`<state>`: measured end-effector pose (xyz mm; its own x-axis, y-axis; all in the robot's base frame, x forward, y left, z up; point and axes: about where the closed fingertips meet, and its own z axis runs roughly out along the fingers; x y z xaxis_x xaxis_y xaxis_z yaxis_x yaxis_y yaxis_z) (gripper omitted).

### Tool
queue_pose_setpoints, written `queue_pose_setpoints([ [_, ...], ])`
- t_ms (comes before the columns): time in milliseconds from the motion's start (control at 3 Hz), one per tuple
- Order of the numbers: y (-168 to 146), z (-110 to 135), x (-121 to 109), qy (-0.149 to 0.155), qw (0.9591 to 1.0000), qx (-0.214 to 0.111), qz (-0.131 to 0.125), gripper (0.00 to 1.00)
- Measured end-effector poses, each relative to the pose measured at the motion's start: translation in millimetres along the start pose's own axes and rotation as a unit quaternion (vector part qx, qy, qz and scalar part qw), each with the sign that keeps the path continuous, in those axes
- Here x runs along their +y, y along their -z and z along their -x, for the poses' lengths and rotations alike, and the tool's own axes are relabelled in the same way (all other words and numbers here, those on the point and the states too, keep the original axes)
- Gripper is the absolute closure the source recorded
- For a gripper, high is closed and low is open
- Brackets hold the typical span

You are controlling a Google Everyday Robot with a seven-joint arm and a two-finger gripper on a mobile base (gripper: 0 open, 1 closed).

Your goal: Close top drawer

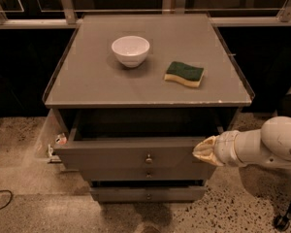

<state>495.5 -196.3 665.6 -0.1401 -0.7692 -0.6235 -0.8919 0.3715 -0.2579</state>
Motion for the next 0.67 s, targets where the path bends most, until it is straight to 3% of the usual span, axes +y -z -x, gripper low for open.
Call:
queue_pose_setpoints([
  [667,0.0,0.0,0.0,0.0,1.0,0.0,0.0,0.3],
])
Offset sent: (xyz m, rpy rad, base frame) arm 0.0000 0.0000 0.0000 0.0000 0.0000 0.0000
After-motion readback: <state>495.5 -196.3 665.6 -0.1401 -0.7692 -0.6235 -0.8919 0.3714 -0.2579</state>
